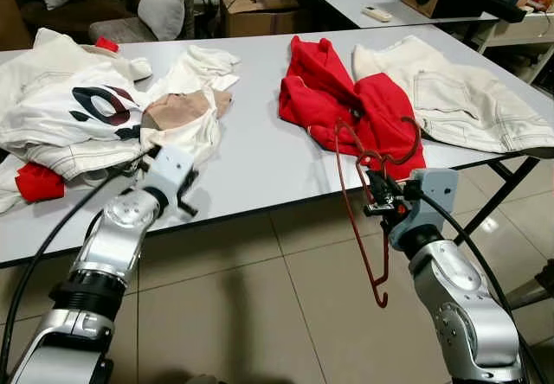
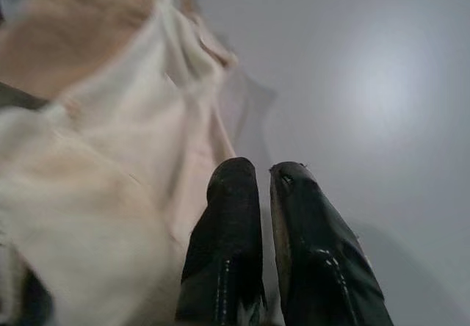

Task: Hang hanger

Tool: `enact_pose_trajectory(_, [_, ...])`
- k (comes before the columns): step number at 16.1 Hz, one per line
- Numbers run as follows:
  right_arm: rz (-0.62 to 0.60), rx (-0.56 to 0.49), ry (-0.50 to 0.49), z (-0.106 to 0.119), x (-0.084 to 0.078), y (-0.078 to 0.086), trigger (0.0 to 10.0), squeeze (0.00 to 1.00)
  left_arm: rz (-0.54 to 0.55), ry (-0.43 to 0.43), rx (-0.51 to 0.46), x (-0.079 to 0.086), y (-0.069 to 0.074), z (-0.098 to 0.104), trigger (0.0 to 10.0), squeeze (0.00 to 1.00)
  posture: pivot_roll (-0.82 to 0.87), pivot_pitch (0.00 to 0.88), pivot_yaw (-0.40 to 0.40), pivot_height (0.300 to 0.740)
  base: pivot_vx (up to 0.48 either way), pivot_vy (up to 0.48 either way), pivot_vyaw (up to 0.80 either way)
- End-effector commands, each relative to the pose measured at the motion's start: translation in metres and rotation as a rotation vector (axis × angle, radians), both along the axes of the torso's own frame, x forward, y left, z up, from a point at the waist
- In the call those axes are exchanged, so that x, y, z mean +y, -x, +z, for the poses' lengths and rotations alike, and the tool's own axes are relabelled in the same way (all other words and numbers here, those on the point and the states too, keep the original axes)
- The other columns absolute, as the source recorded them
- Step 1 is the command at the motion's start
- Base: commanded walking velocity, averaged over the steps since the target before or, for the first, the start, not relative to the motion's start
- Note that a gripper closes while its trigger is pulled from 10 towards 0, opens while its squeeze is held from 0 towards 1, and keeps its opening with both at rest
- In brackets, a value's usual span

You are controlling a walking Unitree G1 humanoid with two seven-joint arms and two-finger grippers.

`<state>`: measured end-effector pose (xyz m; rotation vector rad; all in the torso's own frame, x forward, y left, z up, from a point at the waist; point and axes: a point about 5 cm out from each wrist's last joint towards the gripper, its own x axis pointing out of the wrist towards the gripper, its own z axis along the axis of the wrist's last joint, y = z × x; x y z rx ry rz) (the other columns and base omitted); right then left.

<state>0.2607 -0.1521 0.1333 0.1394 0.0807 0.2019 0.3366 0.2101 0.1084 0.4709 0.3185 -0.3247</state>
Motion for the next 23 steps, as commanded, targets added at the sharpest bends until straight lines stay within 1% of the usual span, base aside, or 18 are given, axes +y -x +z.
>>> enact_pose_trajectory(1, [-0.003, 0.005, 0.008, 0.002, -0.002, -0.002, 10.0, 0.0, -0.018, 0.006, 0.01, -0.003, 0.0, -0.002, 10.0, 1.0, -0.09, 0.0, -0.048, 0.74, 0.0, 0.0, 0.0])
enact_pose_trajectory(2, [-0.003, 0.006, 0.007, 0.002, -0.002, -0.002, 10.0, 0.0, -0.018, 0.02, 0.021, -0.005, 0.0, -0.004, 10.0, 1.0, -0.09, 0.0, -0.047, 0.74, 0.0, 0.0, 0.0])
enact_pose_trajectory(4, [0.0, 0.014, -0.001, 0.001, -0.002, -0.001, 10.0, 0.0, 0.0, 0.004, 0.022, -0.003, 0.0, -0.008, 10.0, 1.0, -0.1, 0.0, -0.045, 0.74, 0.0, 0.0, 0.0])
enact_pose_trajectory(5, [0.004, 0.017, 0.012, 0.001, -0.002, 0.0, 10.0, 0.0, 0.027, -0.041, 0.006, 0.001, -0.003, -0.009, 10.0, 1.0, -0.1, 0.0, -0.043, 0.74, 0.0, 0.0, 0.0])
enact_pose_trajectory(8, [-0.002, 0.016, 0.008, 0.002, -0.002, 0.0, 10.0, 0.0, 0.075, -0.111, -0.026, 0.007, -0.007, -0.009, 10.0, 1.0, -0.11, 0.0, -0.041, 0.74, 0.0, 0.0, 0.0])
enact_pose_trajectory(9, [-0.013, 0.022, -0.001, 0.003, -0.003, 0.001, 10.0, 0.0, 0.097, -0.13, -0.019, 0.009, -0.008, -0.013, 10.0, 0.95, -0.12, 0.0, -0.042, 0.74, 0.0, 0.0, 0.0])
enact_pose_trajectory(10, [-0.013, 0.022, -0.001, 0.003, -0.003, 0.001, 10.0, 0.0, 0.097, -0.13, -0.019, 0.009, -0.008, -0.013, 10.0, 0.95, -0.12, 0.0, -0.042, 0.74, 0.0, 0.0, 0.0])
enact_pose_trajectory(11, [-0.014, 0.025, 0.008, 0.002, -0.003, 0.003, 10.0, 0.0, 0.112, -0.155, -0.005, 0.009, -0.01, -0.019, 10.0, 0.0, -0.13, 0.0, -0.04, 0.74, 0.0, 0.0, 0.0])
enact_pose_trajectory(13, [-0.012, 0.025, 0.017, 0.003, -0.003, 0.004, 10.0, 0.0, 0.144, -0.195, 0.013, 0.011, -0.011, -0.023, 10.0, 0.0, -0.13, 0.0, -0.038, 0.74, 0.0, 0.0, 0.0])
enact_pose_trajectory(14, [-0.011, 0.024, 0.017, 0.003, -0.003, 0.004, 10.0, 0.0, 0.167, -0.222, 0.045, 0.015, -0.01, -0.027, 10.0, 0.0, -0.14, 0.0, -0.037, 0.74, 0.0, 0.0, 0.0])
enact_pose_trajectory(15, [-0.01, 0.022, 0.018, 0.004, -0.003, 0.004, 10.0, 0.0, 0.191, -0.21, 0.09, 0.017, -0.009, -0.031, 10.0, 0.0, -0.14, 0.0, -0.036, 0.74, 0.0, 0.0, 0.0])
enact_pose_trajectory(16, [-0.01, 0.022, 0.018, 0.004, -0.003, 0.004, 10.0, 0.0, 0.193, -0.203, 0.097, 0.017, -0.009, -0.032, 10.0, 0.0, -0.14, 0.0, -0.035, 0.74, 0.0, 0.0, 0.0])
enact_pose_trajectory(17, [-0.01, 0.02, 0.018, 0.004, -0.004, 0.004, 10.0, 0.0, 0.182, -0.179, 0.117, 0.016, -0.01, -0.033, 2.4, 0.0, -0.14, 0.0, -0.035, 0.74, 0.0, 0.0, 0.0])
enact_pose_trajectory(18, [-0.011, 0.018, 0.02, 0.005, -0.004, 0.003, 10.0, 0.0, 0.164, -0.141, 0.138, 0.014, -0.01, -0.034, 0.0, 0.0, -0.14, 0.0, -0.034, 0.74, 0.0, 0.0, 0.0])
enact_pose_trajectory(19, [-0.011, 0.017, 0.021, 0.006, -0.004, 0.003, 10.0, 0.0, 0.148, -0.087, 0.162, 0.01, -0.011, -0.035, 0.0, 0.0, -0.14, 0.0, -0.034, 0.74, 0.0, 0.0, 0.0])
enact_pose_trajectory(21, [-0.008, 0.015, 0.02, 0.006, -0.003, 0.002, 10.0, 0.0, 0.155, 0.025, 0.212, 0.005, -0.011, -0.035, 0.0, 0.0, -0.14, 0.0, -0.034, 0.74, 0.0, 0.0, 0.0])
enact_pose_trajectory(23, [-0.006, 0.014, 0.018, 0.006, -0.003, 0.001, 10.0, 0.0, 0.168, 0.075, 0.259, 0.005, -0.01, -0.038, 0.0, 0.0, -0.14, 0.0, -0.035, 0.74, 0.0, 0.0, 0.0])
